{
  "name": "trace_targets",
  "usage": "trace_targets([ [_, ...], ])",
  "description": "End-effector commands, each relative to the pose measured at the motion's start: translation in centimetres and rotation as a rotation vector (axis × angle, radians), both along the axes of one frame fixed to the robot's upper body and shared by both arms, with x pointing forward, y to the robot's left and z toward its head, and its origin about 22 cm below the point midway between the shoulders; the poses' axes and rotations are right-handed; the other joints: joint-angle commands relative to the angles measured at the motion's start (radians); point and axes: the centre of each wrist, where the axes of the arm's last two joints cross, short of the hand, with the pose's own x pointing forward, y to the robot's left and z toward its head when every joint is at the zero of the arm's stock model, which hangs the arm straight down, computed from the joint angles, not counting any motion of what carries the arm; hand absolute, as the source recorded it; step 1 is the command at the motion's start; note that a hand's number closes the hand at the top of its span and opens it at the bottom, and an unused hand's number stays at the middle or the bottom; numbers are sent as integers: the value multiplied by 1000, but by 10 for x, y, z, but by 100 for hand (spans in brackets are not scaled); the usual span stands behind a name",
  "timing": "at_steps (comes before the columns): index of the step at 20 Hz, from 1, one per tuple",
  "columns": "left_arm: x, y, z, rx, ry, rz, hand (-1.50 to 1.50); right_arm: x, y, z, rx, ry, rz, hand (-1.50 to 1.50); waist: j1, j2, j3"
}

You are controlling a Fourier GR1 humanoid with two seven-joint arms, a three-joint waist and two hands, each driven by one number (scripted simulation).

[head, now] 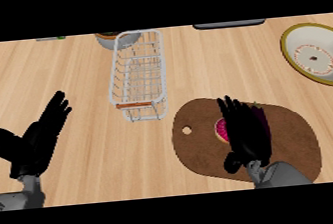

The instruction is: Pick the cupcake from the cutting board and place it in the tiered basket

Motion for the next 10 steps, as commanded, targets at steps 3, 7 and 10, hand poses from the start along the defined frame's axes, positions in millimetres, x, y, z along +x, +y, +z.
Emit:
trace_targets([
  [3,1,9,6,6,-2,9,0,15,6,9,-45,136,5,150,2,0,0],
  [7,-8,1,7,1,-8,-17,0,3,11,-21,-51,203,70,150,5,0,0],
  [10,-3,-3,7,-1,14,4,0,17,-8,-25,-114,183,92,150,4,0,0],
])
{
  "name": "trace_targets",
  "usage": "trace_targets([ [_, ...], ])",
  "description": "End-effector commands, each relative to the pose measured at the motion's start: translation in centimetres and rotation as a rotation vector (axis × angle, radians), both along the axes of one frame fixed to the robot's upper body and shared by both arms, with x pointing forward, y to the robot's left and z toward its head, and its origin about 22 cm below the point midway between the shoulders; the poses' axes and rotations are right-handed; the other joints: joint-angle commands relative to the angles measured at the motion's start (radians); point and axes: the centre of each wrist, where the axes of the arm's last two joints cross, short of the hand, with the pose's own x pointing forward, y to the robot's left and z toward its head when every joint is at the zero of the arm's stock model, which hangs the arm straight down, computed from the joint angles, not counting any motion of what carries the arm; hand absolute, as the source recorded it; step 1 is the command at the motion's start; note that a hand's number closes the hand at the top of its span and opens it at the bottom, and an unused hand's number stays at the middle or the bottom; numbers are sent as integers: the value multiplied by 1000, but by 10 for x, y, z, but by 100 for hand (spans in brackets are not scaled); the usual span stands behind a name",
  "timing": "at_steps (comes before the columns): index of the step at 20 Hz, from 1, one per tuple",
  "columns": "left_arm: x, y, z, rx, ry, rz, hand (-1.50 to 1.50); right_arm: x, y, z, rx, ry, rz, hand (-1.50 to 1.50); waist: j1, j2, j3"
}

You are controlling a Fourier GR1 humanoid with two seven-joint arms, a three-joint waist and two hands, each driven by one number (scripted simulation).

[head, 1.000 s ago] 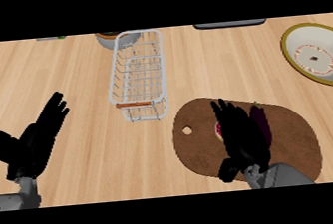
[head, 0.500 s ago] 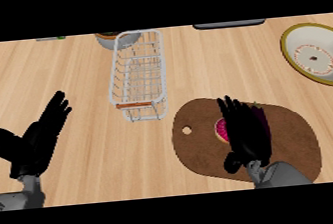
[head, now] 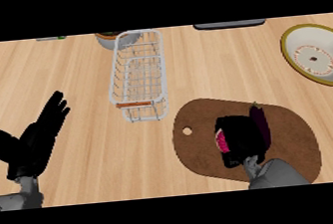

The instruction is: Pick the cupcake from the cutting board and place it in the tiered basket

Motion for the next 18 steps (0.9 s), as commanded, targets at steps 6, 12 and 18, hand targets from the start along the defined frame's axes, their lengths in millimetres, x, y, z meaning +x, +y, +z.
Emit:
trace_targets([
  [6,8,13,-1,8,-5,9,0,-7,11,-11,-83,-74,73,150,-3,3,2],
  [12,-2,-7,3,-5,-19,3,0,41,-152,13,-98,-176,198,150,2,10,5],
  [18,-2,-8,-2,-12,-7,-12,0,71,-177,32,55,-473,235,150,7,8,5],
])
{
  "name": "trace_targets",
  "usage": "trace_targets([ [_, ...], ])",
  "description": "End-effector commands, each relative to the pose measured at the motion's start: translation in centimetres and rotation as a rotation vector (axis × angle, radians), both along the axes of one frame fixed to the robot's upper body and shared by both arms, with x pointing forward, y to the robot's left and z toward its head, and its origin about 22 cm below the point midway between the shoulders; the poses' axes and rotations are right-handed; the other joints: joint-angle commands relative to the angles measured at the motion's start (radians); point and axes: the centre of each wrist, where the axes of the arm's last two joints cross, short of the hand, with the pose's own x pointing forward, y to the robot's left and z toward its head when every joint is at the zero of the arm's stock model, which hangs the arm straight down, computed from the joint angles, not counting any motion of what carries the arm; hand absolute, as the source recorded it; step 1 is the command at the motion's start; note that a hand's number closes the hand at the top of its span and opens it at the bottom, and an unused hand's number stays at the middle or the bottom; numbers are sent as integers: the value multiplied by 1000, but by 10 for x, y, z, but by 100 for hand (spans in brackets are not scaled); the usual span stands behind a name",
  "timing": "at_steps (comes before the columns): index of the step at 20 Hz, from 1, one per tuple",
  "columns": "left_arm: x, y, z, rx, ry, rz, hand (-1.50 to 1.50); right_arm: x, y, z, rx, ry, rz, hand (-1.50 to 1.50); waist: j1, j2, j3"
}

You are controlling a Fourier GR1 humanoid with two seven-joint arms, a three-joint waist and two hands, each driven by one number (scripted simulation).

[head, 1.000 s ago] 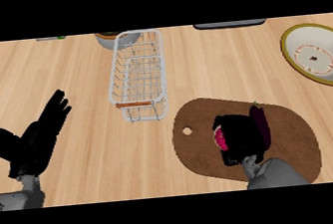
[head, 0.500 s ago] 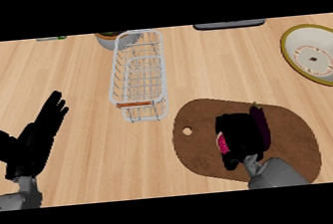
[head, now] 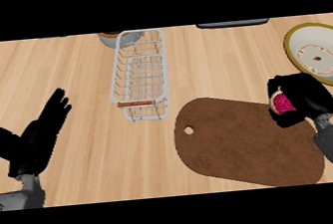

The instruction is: Pick the cupcake from the cutting board and place it in the tiered basket

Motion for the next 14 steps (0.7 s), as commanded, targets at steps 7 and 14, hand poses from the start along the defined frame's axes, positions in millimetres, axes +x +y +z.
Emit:
trace_targets([
  [7,-7,-4,-9,-5,24,16,0,21,-16,72,566,-366,197,150,-21,-11,-1],
  [14,-7,13,3,14,3,25,0,15,22,137,638,-298,303,150,-13,-10,-3],
])
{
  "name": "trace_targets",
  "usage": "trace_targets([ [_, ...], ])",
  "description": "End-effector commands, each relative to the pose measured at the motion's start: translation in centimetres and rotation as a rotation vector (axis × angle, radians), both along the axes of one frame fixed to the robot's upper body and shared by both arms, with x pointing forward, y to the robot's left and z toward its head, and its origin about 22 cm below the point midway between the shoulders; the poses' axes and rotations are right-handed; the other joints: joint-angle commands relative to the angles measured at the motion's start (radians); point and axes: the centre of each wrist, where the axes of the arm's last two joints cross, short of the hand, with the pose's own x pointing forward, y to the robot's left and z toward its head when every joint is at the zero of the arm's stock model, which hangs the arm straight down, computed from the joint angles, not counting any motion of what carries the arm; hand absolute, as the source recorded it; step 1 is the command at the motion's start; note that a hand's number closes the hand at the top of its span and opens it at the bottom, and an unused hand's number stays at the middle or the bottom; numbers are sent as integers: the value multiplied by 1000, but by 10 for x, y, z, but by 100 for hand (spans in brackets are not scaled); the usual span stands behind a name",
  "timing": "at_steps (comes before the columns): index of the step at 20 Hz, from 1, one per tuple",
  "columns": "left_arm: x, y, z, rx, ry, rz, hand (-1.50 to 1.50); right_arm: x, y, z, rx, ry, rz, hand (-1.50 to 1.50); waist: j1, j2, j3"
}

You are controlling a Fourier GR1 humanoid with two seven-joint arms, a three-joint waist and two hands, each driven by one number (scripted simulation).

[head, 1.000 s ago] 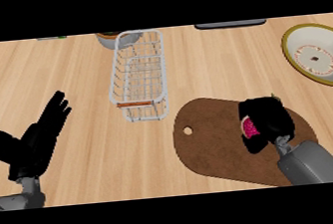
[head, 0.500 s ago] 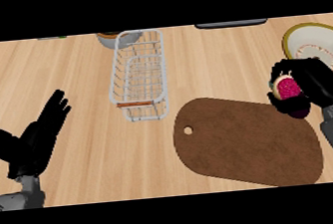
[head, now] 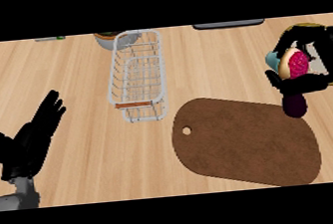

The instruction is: Pick the cupcake from the cutting board and place it in the tiered basket

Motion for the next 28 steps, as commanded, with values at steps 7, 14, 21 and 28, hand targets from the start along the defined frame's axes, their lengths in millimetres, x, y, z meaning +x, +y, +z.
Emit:
trace_targets([
  [7,-1,-1,-1,-5,14,-18,0,-11,95,72,11,46,135,150,11,1,-1],
  [14,-3,6,4,-6,1,-17,0,-18,170,71,54,72,132,150,11,2,0],
  [21,11,-8,-10,-20,-3,-22,0,6,237,76,-3,132,132,150,14,5,-1],
  [28,3,-7,3,-14,-10,-21,0,3,262,74,-24,192,56,150,12,2,0],
])
